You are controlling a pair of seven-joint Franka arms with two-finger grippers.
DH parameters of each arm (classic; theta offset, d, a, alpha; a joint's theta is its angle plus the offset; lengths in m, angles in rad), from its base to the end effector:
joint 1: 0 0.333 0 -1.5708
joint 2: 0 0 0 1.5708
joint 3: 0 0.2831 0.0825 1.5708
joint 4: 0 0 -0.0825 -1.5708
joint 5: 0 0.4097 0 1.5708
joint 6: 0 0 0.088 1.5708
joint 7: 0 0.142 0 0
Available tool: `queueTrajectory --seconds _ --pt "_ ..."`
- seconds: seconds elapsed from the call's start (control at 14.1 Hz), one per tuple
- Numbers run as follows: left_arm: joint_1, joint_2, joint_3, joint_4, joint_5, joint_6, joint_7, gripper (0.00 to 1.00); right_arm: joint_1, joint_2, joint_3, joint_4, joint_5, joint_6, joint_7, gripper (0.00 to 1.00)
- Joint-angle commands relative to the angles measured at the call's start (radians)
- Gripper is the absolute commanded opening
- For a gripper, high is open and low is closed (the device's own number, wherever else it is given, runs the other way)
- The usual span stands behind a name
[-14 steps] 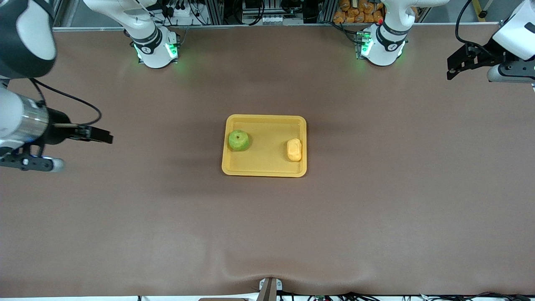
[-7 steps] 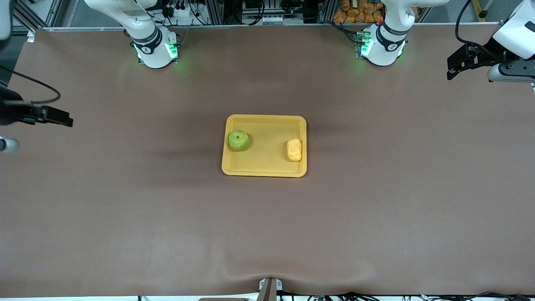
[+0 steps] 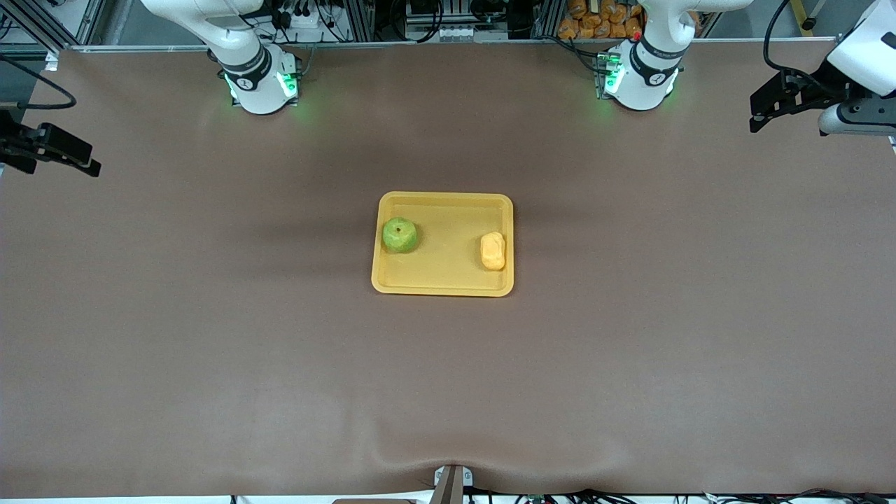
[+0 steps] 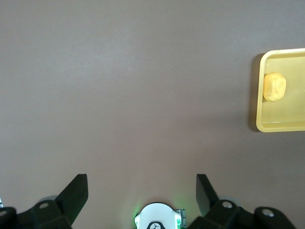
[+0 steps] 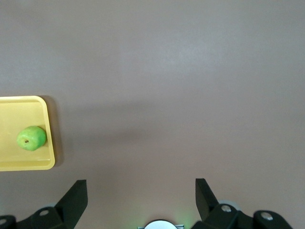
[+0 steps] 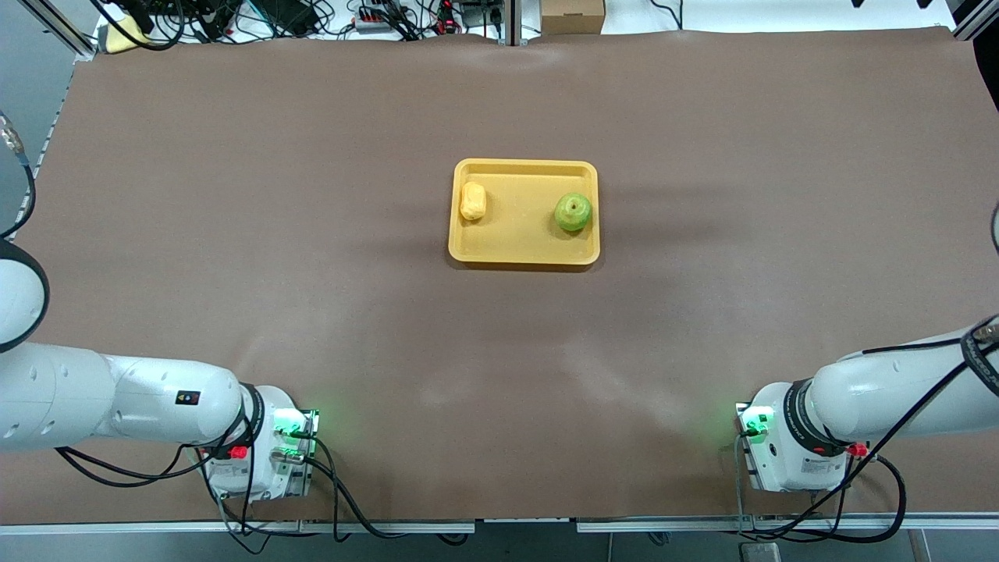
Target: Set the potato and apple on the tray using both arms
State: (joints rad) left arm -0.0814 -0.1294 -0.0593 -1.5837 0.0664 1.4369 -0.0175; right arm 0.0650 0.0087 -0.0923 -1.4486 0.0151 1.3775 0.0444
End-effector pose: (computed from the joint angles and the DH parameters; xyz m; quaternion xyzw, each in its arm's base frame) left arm 0.5241 -0.0659 0.6107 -0.9977 0.0571 0.0059 0.0373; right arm 0.5589 -0.0127 0.5952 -0.9986 0.0347 0.0399 0.0067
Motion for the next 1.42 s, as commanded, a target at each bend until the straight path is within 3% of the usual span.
queueTrajectory --seconds 0.0,0.21,1.35 --pt "-0.001 -0.024 0.004 -0.016 -0.017 0.013 0.001 1.0 -0.042 -0.076 0.016 -0.093 -0.007 0.035 -0.014 1.0" --pt "0.0 -0.024 0.004 -0.016 -0.017 0.011 0.002 1.0 -0.097 -0.076 0.016 -0.096 0.075 0.048 -0.018 1.0" --pt "0.0 -0.015 0.006 0.002 0.0 0.02 -0.052 1.0 -0.062 -0.104 0.036 -0.142 -0.017 0.069 -0.021 1.0"
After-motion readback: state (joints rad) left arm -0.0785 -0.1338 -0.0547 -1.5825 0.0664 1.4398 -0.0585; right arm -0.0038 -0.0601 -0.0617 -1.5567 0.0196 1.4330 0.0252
